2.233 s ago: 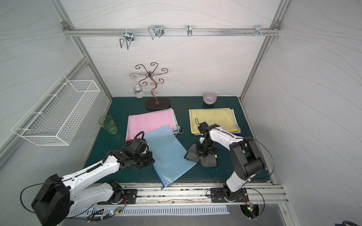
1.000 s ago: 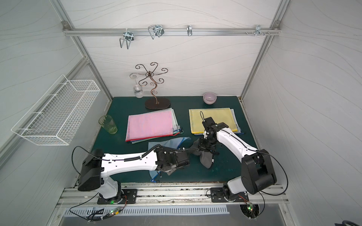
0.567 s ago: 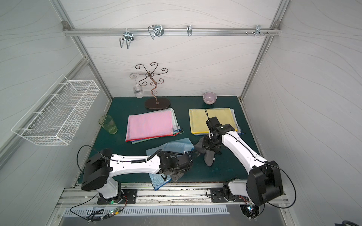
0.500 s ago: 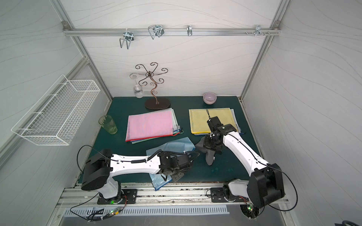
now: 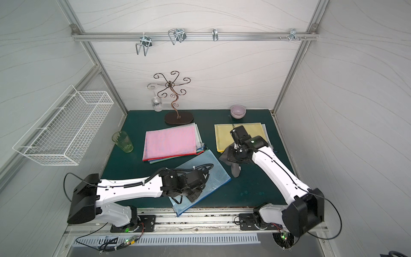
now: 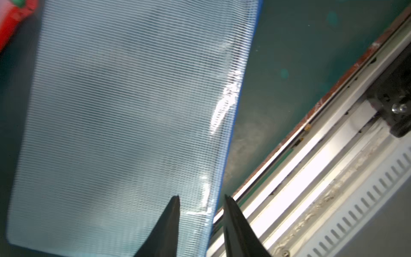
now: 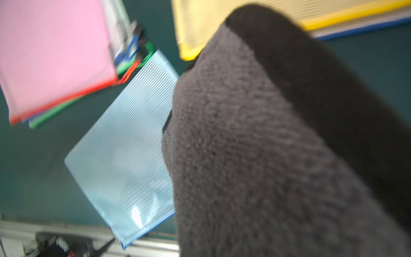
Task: Wipe the document bag
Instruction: Adjust the document bag at the center of the board, then wipe the dirt from the document bag.
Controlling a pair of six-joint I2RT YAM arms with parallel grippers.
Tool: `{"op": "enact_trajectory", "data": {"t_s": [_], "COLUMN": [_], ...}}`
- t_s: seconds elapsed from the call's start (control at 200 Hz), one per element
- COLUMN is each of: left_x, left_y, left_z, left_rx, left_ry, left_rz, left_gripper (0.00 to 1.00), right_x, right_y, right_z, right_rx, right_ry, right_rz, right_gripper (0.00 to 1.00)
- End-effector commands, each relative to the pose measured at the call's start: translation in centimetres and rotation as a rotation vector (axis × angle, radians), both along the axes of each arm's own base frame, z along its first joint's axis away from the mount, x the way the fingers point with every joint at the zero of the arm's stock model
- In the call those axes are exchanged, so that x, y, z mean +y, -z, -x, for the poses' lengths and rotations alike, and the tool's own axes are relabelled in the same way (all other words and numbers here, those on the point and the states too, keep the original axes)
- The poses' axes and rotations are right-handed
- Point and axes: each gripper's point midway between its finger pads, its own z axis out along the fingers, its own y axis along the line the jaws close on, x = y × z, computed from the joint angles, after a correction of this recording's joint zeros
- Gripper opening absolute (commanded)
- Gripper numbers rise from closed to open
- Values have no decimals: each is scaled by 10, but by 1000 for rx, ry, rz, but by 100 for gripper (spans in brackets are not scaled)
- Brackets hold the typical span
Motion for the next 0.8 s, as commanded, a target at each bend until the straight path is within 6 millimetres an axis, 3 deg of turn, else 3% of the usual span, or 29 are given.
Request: {"op": "enact_trajectory", "data": {"t_s": [0.0, 0.195, 0.335, 0.455, 0.62, 0.79], "left_x": [43, 106, 121, 129, 127, 135], "left_y": [17, 58, 75, 85, 82, 87], "left_z": [-1, 5, 3, 1, -8, -7], "left_rx": [145, 306, 321, 328, 301, 308], "left_ry": [-264, -553, -642, -693, -716, -749], "left_rz": [-1, 9, 49, 35, 47, 15], "left_gripper": [14, 0, 0, 0, 0, 0], "right_x": [69, 173, 235, 267, 273, 230], "right_y": [12, 30, 48, 66, 102, 141], "right_z": [15, 34, 51, 64, 72, 54], "right_rx": [81, 197, 309, 398, 481, 461], "right_ry": [-226, -442, -562, -612, -583, -500], "right_rz": [-113, -327, -444, -475, -428, -233], "right_gripper": [0, 0, 0, 0, 0, 0]}}
